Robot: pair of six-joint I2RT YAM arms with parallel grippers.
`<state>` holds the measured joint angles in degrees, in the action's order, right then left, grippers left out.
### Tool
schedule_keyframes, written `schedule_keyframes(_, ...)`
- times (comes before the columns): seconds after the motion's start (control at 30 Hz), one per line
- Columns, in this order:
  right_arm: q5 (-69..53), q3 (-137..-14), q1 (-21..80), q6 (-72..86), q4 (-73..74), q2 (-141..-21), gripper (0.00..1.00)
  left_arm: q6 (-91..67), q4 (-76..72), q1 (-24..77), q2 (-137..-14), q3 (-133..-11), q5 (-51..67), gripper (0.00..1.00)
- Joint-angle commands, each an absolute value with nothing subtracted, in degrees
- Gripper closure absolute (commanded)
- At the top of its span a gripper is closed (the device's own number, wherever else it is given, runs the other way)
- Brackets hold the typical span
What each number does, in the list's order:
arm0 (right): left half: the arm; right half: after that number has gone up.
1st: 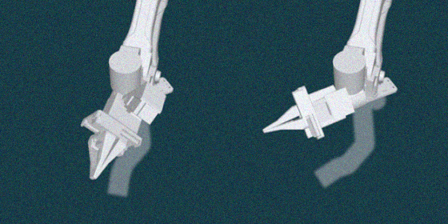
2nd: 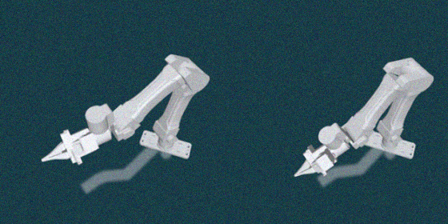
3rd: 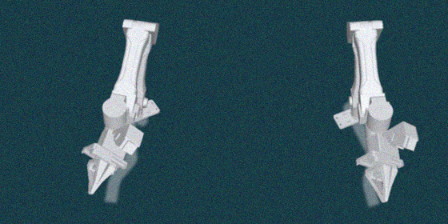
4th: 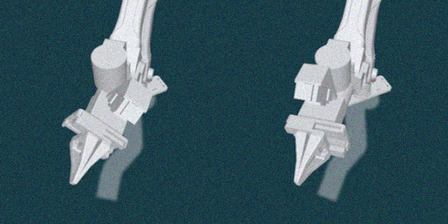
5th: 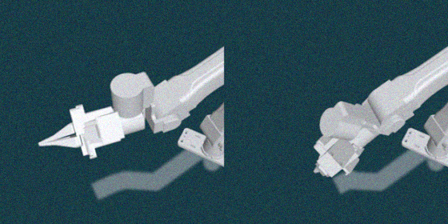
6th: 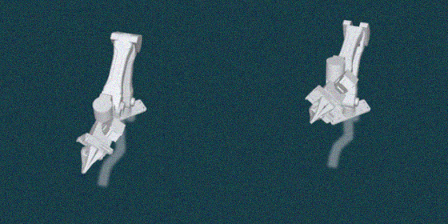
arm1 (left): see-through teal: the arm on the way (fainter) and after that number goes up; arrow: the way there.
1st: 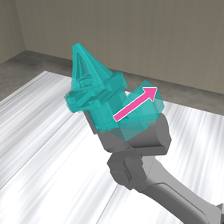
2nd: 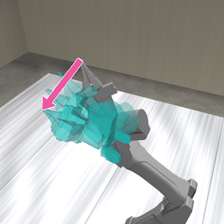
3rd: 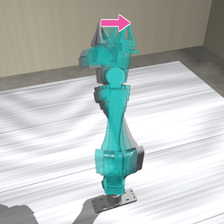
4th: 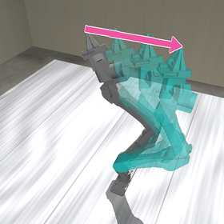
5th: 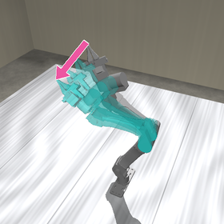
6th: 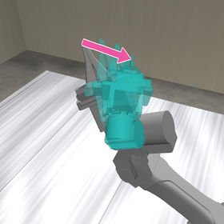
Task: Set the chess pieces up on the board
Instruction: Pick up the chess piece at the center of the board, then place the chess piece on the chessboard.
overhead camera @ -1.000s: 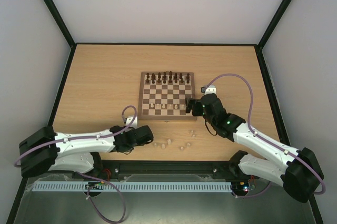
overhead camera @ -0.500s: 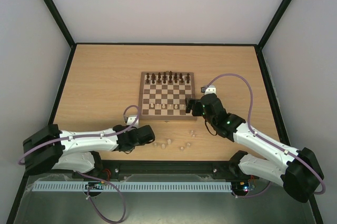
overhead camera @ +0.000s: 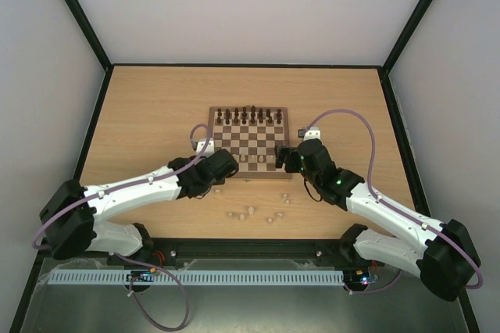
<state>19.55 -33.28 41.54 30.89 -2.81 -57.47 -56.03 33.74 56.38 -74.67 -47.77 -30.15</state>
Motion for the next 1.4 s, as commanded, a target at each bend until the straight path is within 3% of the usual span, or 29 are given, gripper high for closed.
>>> schedule_keyframes(0.0,20.1,-35.0,41.4,31.0,-1.7,-57.6,0.01,-48.0,32.3,53.4,-79.0,-50.8,-29.9,0.90)
schedule_keyframes(0.53,19.9,-35.2,41.4,30.9,-1.7,-58.1,0.01,-42.7,23.2,49.9,-87.2,-51.3,-24.8,0.89)
schedule_keyframes(1.37,19.5,-35.2,41.3,30.9,-1.7,-58.2,0.02,-43.6,23.5,49.1,-89.8,-50.3,-26.2,0.86)
